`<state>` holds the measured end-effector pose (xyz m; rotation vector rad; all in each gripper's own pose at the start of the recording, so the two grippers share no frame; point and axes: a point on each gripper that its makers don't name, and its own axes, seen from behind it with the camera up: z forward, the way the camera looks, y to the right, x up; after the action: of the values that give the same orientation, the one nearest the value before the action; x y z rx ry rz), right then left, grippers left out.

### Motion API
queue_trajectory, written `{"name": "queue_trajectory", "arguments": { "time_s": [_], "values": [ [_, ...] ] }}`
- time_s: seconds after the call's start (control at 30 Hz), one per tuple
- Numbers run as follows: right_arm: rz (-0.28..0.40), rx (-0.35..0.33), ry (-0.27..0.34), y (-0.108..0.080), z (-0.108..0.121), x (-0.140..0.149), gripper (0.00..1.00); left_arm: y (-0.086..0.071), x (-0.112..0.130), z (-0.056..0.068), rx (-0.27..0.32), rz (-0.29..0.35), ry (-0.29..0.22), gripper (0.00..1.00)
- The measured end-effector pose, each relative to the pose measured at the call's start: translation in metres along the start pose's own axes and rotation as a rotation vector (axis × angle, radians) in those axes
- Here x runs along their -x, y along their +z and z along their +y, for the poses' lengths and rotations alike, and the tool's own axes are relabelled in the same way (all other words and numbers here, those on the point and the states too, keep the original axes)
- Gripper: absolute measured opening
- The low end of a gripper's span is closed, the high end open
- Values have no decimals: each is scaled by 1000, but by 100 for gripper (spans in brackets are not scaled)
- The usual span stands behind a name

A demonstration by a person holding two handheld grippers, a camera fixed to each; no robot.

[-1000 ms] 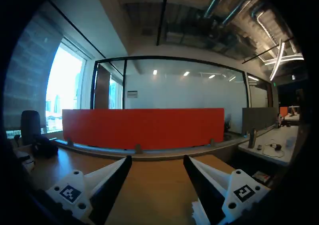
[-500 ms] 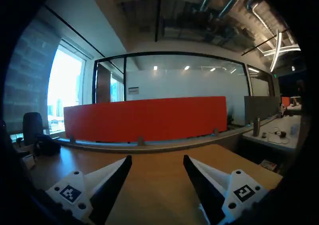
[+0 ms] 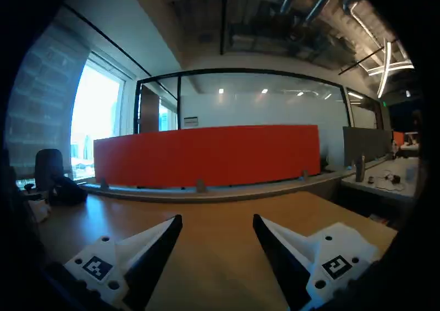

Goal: Fold towel

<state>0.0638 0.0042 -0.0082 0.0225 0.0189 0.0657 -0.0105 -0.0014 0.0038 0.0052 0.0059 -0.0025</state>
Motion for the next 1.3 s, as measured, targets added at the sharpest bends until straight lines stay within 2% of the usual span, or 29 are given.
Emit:
{"name": "queue_trajectory", "arguments": {
  "time_s": [0.27, 0.6, 0.93, 1.3],
  "values": [
    [-15, 7, 23, 1, 8, 23, 100, 0, 1, 0, 0, 0, 0, 95],
    [-8, -3, 41, 3, 7, 32, 100, 0, 1, 0, 0, 0, 0, 95],
    [-10, -2, 27, 2, 5, 37, 99, 0, 1, 0, 0, 0, 0, 95],
    [-13, -4, -14, 3, -2, 38, 99, 0, 1, 0, 1, 0, 0, 95]
  ]
}}
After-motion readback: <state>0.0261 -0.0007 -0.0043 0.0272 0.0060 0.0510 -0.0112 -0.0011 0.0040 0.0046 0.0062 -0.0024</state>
